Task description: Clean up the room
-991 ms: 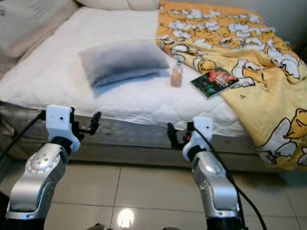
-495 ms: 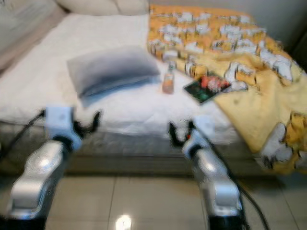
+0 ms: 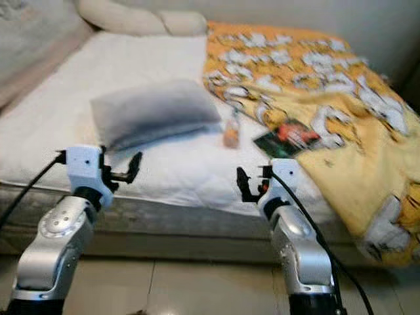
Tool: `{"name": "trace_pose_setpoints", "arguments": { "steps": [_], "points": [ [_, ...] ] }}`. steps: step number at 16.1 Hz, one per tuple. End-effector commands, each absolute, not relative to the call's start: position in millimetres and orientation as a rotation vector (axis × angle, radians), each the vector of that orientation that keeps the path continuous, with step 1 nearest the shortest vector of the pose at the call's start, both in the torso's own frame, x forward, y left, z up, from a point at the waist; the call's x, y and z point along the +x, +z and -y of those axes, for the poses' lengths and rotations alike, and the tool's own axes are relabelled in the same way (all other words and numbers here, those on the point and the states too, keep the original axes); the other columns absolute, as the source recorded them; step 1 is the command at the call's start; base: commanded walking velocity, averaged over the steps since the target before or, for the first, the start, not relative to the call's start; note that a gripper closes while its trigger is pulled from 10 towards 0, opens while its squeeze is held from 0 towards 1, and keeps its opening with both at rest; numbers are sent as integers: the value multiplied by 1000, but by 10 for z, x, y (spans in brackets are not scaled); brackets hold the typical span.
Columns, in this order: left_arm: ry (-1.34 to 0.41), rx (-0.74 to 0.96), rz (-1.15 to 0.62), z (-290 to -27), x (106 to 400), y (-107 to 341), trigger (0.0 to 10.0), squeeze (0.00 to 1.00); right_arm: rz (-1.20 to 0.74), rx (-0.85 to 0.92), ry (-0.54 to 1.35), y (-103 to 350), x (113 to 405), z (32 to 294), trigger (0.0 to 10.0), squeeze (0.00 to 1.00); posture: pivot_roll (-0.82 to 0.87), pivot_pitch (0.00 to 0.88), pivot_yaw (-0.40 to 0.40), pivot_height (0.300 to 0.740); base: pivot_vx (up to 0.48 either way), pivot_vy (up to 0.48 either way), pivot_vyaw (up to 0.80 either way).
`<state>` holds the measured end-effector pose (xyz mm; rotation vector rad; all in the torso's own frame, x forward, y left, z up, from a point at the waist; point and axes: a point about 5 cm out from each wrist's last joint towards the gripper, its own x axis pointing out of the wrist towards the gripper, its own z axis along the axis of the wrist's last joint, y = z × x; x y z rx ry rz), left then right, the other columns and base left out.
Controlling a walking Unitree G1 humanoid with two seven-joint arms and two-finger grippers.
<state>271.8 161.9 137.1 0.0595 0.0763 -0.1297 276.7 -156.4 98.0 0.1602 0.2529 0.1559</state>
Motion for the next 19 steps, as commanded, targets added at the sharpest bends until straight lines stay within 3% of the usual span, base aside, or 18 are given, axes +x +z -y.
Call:
{"name": "trace_pose_setpoints", "arguments": {
  "steps": [1, 19],
  "points": [
    [-114, 65, -76, -1671, 2720, 1379, 10000, 412, -250, 153, 177, 996, 2775, 1492, 10000, 0, 83, 0, -19, 740, 390, 0, 0],
    [-135, 73, -82, -1646, 2706, 1350, 10000, 408, -259, 144, 192, 982, 2786, 1477, 10000, 0, 87, 0, -23, 740, 391, 0, 0]
  ]
}}
